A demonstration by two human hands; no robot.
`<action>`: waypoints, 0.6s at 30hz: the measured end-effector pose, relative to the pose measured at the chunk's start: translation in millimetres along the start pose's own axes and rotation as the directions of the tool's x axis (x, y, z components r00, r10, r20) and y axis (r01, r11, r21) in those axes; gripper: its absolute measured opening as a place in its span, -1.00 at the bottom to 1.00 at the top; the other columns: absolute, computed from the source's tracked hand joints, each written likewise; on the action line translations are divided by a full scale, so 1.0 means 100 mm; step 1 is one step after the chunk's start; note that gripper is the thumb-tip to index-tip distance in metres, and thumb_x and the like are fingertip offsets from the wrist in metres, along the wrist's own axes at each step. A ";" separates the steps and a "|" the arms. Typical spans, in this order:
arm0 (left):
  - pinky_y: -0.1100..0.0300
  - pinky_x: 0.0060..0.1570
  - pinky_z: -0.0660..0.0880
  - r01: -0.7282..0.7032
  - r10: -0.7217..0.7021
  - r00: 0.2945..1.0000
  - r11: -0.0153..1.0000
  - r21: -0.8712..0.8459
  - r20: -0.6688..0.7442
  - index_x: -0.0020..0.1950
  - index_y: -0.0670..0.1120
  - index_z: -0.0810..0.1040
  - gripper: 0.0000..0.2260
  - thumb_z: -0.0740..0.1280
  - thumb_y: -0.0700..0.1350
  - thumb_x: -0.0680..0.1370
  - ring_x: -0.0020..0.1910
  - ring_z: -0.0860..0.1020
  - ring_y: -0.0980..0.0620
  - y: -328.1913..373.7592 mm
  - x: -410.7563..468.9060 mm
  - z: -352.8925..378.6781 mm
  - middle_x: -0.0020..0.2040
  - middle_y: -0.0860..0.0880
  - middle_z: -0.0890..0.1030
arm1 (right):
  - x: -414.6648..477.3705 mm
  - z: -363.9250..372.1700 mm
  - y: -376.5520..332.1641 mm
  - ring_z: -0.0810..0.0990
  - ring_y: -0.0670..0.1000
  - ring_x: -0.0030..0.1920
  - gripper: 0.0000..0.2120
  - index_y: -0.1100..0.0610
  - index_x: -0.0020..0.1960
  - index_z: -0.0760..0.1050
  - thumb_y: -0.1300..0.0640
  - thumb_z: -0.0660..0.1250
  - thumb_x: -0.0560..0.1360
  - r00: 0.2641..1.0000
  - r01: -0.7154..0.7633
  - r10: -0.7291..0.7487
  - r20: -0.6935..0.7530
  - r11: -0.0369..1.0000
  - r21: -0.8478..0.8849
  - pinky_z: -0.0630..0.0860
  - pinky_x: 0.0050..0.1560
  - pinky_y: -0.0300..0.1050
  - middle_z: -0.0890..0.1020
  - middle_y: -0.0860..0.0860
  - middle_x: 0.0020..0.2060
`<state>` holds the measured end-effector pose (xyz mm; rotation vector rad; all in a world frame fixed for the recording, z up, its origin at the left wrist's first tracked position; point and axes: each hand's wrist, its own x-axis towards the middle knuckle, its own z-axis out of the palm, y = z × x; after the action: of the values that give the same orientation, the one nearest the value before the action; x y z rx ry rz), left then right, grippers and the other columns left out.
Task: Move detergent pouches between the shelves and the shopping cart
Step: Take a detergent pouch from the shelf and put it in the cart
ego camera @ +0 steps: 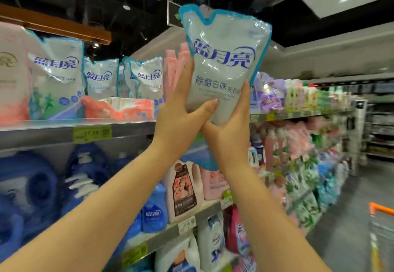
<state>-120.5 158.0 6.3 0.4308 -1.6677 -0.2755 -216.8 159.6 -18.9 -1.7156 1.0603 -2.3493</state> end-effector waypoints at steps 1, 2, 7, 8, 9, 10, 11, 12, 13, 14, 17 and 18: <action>0.22 0.22 0.46 0.026 -0.025 1.000 0.999 -0.026 0.013 0.44 0.29 0.15 -0.30 0.37 0.07 0.36 0.23 0.47 0.27 0.07 -0.12 0.09 0.30 0.24 0.46 | -0.10 -0.16 -0.03 0.50 0.01 0.26 -0.04 -0.12 0.48 0.06 -0.09 0.45 0.19 1.000 -0.012 0.012 -0.007 1.000 -0.026 0.55 0.11 0.12 0.40 0.01 0.33; 0.28 0.18 0.46 0.058 -0.057 0.998 0.998 -0.041 0.020 0.45 0.27 0.15 -0.30 0.37 0.06 0.37 0.16 0.50 0.33 0.13 -0.23 0.18 0.21 0.30 0.50 | -0.20 -0.31 -0.05 0.49 -0.02 0.26 -0.04 -0.13 0.48 0.05 -0.07 0.46 0.20 1.000 -0.024 0.024 -0.013 0.999 -0.047 0.55 0.11 0.10 0.39 -0.02 0.33; 0.46 0.05 0.45 0.176 -0.158 0.980 0.973 -0.151 0.125 0.42 0.24 0.19 -0.33 0.41 -0.03 0.39 0.04 0.52 0.44 0.39 -0.89 0.78 0.01 0.41 0.55 | -0.80 -1.13 -0.06 0.50 -0.11 0.25 -0.03 -0.18 0.46 0.02 -0.05 0.48 0.19 0.991 -0.124 0.116 -0.064 0.980 -0.154 0.54 0.08 -0.13 0.40 -0.10 0.34; 0.45 0.09 0.44 0.212 -0.186 0.971 0.962 -0.174 0.151 0.43 0.22 0.19 -0.33 0.39 -0.02 0.38 0.08 0.51 0.43 0.42 -1.02 0.94 0.04 0.42 0.53 | -0.92 -1.32 -0.05 0.51 -0.10 0.24 -0.02 -0.21 0.46 -0.01 -0.08 0.46 0.19 0.986 -0.163 0.151 -0.076 0.969 -0.184 0.53 0.05 -0.18 0.39 -0.09 0.36; 0.45 0.12 0.42 0.250 -0.220 0.960 0.951 -0.182 0.172 0.44 0.21 0.19 -0.32 0.38 0.02 0.37 0.09 0.49 0.44 0.47 -1.16 1.12 0.07 0.44 0.51 | -1.02 -1.53 -0.03 0.51 -0.09 0.23 0.00 -0.18 0.49 -0.04 -0.11 0.45 0.19 0.978 -0.203 0.186 -0.092 0.951 -0.233 0.49 0.01 -0.22 0.38 -0.07 0.38; 0.46 0.11 0.41 0.280 -0.247 0.951 0.942 -0.185 0.184 0.44 0.22 0.19 -0.32 0.37 0.06 0.36 0.08 0.48 0.46 0.52 -1.32 1.31 0.05 0.47 0.49 | -1.11 -1.76 -0.02 0.50 -0.06 0.24 0.02 -0.14 0.50 -0.05 -0.13 0.44 0.19 0.971 -0.237 0.216 -0.101 0.925 -0.297 0.45 -0.02 -0.25 0.36 -0.07 0.40; 0.45 0.11 0.41 0.305 -0.267 0.944 0.932 -0.198 0.196 0.43 0.25 0.18 -0.30 0.37 0.11 0.34 0.06 0.48 0.47 0.59 -1.49 1.50 0.00 0.51 0.48 | -1.19 -2.00 -0.01 0.47 -0.04 0.28 0.03 -0.10 0.52 -0.06 -0.13 0.44 0.20 0.964 -0.265 0.245 -0.103 0.895 -0.360 0.41 -0.02 -0.25 0.34 -0.06 0.41; 0.43 0.10 0.41 0.344 -0.302 0.931 0.913 -0.218 0.204 0.43 0.28 0.16 -0.29 0.37 0.14 0.33 0.04 0.49 0.48 0.65 -1.66 1.71 -0.04 0.55 0.47 | -1.28 -2.26 0.01 0.43 -0.02 0.32 0.02 -0.06 0.53 -0.06 -0.12 0.44 0.23 0.958 -0.286 0.269 -0.100 0.866 -0.411 0.41 0.05 -0.21 0.32 -0.05 0.43; 0.45 0.07 0.42 0.394 -0.347 0.912 0.888 -0.235 0.219 0.44 0.27 0.16 -0.28 0.38 0.14 0.33 0.00 0.49 0.49 0.73 -1.85 1.92 -0.06 0.56 0.47 | -1.37 -2.52 0.03 0.41 0.00 0.35 0.01 -0.05 0.53 -0.05 -0.12 0.42 0.23 0.949 -0.311 0.299 -0.101 0.834 -0.456 0.44 0.12 -0.14 0.32 -0.04 0.43; 0.50 0.02 0.40 0.441 -0.388 0.891 0.863 -0.246 0.237 0.45 0.24 0.17 -0.29 0.39 0.10 0.35 -0.04 0.49 0.52 0.82 -2.02 2.14 -0.05 0.54 0.48 | -1.45 -2.79 0.04 0.41 0.02 0.35 -0.01 -0.06 0.52 -0.04 -0.12 0.39 0.22 0.937 -0.340 0.335 -0.103 0.798 -0.498 0.46 0.16 -0.06 0.33 -0.04 0.43; 0.50 0.04 0.40 0.525 -0.433 0.842 0.796 -0.300 0.322 0.47 0.14 0.18 -0.27 0.38 0.06 0.34 0.03 0.48 0.49 1.08 -2.50 2.80 0.12 0.44 0.46 | -1.68 -3.60 0.08 0.45 0.07 0.31 -0.04 -0.06 0.52 -0.04 -0.13 0.38 0.25 0.905 -0.390 0.411 -0.113 0.690 -0.609 0.50 0.12 0.02 0.35 -0.04 0.42; 0.52 0.03 0.38 0.558 -0.450 0.818 0.770 -0.309 0.357 0.47 0.12 0.18 -0.28 0.37 0.02 0.35 0.04 0.46 0.52 1.15 -2.67 3.02 0.13 0.44 0.43 | -1.78 -3.86 0.12 0.44 0.08 0.32 -0.05 -0.04 0.52 -0.04 -0.11 0.41 0.29 0.892 -0.411 0.434 -0.128 0.657 -0.633 0.49 0.13 0.01 0.33 -0.02 0.43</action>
<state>-405.4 357.1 -227.4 0.5466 -1.6658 -1.1117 -483.3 414.7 -230.7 -1.3885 2.1820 -1.7388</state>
